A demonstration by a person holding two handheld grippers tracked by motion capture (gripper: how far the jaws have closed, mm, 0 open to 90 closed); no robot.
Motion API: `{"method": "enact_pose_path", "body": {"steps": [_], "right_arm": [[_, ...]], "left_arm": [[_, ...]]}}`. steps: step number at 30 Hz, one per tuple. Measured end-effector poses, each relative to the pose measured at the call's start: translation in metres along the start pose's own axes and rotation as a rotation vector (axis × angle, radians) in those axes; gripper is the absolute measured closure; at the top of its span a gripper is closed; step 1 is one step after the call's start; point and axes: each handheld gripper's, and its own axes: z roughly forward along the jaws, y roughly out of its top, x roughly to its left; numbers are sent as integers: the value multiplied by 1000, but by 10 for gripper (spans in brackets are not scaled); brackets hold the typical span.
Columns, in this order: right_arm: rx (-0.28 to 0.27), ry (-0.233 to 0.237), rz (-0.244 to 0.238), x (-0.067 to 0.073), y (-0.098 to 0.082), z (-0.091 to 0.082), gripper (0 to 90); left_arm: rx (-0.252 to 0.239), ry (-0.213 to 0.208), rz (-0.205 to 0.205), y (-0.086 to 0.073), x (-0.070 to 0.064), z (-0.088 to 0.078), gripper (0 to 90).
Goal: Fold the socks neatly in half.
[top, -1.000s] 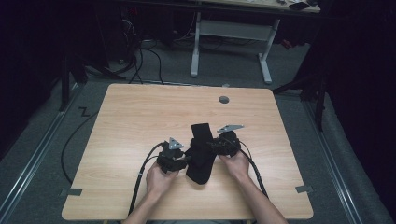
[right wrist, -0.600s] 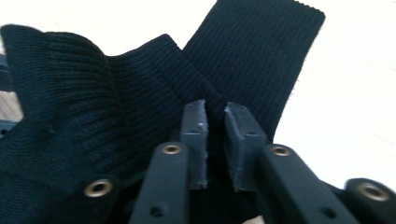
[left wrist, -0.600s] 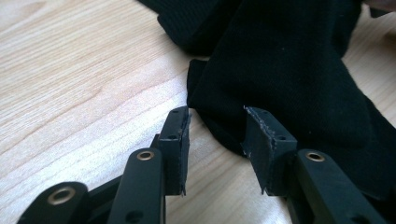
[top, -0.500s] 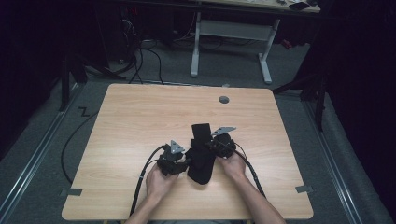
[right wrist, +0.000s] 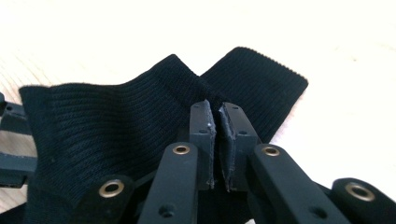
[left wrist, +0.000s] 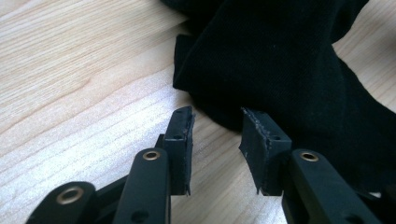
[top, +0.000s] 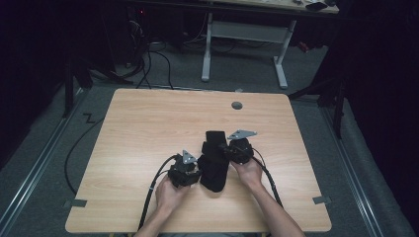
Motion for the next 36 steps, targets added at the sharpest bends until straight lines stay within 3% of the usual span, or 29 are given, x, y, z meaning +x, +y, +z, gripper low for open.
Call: {"method": "enact_pose_path", "body": {"steps": [4,5,10,15,16,19,23,31,36], "right_arm": [[35,-6,-4,-1,2,5,764],[71,-3,-1,-2,-1,12,733],[128,5,3,-1,-5,22,702],[147,-4,-21,-1,-8,28,785],[153,-14,-52,2,-8,27,834],[156,-21,-71,4,-7,27,855],[147,-28,-80,5,-7,26,864],[40,-28,-75,4,3,5,864],[22,-40,-74,1,8,-1,868]], "left_arm": [[10,-1,6,3,0,1,653],[9,-2,6,4,-1,2,650],[-11,1,0,7,-3,1,610],[-24,8,2,14,-5,4,582],[-20,10,3,15,-7,8,584],[-6,15,10,15,-8,12,589],[-3,6,14,14,-7,14,633],[4,8,62,13,-9,15,831],[5,9,78,14,-11,15,880]]}}
